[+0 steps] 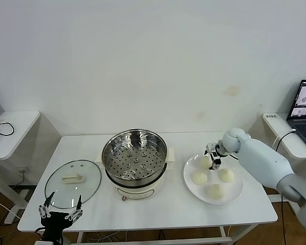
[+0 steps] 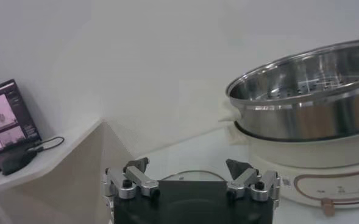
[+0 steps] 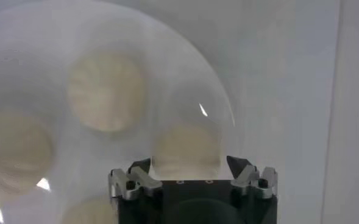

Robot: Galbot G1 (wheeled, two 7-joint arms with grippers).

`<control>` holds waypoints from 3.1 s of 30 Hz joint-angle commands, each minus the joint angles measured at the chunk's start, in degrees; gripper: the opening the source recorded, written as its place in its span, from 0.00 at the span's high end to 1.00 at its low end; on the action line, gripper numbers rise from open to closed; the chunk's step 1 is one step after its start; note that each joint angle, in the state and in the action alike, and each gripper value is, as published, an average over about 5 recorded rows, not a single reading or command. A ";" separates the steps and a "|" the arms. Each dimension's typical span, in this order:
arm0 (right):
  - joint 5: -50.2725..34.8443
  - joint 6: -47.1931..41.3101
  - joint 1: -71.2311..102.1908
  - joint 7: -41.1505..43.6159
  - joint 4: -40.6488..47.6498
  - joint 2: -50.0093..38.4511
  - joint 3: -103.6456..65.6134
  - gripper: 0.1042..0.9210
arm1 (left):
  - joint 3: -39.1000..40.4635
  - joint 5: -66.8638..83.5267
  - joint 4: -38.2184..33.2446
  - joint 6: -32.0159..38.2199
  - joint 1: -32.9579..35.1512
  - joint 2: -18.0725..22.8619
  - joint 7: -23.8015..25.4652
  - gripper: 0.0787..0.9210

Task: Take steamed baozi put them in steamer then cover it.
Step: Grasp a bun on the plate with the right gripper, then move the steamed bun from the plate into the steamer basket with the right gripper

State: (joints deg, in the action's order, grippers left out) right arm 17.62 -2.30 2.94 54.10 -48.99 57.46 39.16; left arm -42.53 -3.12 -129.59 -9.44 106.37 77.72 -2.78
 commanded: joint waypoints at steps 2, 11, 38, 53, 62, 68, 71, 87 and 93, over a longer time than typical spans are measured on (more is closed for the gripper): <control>0.69 -0.11 -0.16 -0.15 1.65 1.81 0.28 0.32 | -0.01 -0.03 0.12 0.08 0.06 0.02 -0.04 0.12; -0.65 -0.62 -1.44 1.10 -1.53 -0.79 1.29 0.40 | -0.08 -0.08 0.16 0.31 0.27 0.34 -0.12 0.12; -26.06 -4.16 -34.86 0.63 -21.04 -5.01 21.33 0.39 | 0.78 0.70 0.30 0.07 -1.14 -0.90 0.14 0.12; -33.25 1.08 -38.08 -2.96 -17.57 15.58 28.21 0.39 | -1.17 2.57 0.43 -0.16 -2.05 -2.03 0.32 0.12; -20.56 11.39 -34.71 -4.62 -13.48 19.25 33.29 0.39 | -1.91 2.93 0.03 -0.13 -1.91 -1.75 0.34 0.12; -14.08 16.96 -31.07 -6.62 -10.12 19.13 34.09 0.39 | -2.30 3.08 0.05 -0.10 -1.97 -1.61 0.34 0.12; -12.73 18.62 -29.63 -7.49 -9.31 19.08 34.11 0.39 | -2.36 3.11 0.21 -0.12 -2.25 -1.58 0.35 0.12; -5.26 26.22 -25.29 -11.81 -0.26 25.26 31.63 0.39 | -2.28 3.19 1.17 -0.09 -3.29 -1.62 0.39 0.12; -1.60 28.42 -24.14 -12.92 3.33 27.35 30.27 0.39 | -2.27 3.30 1.29 -0.07 -3.56 -1.66 0.38 0.12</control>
State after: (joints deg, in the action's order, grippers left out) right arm 10.80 22.24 -22.71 42.63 -50.87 81.75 70.19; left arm -44.76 0.18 -128.32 -9.54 102.75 76.06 -2.40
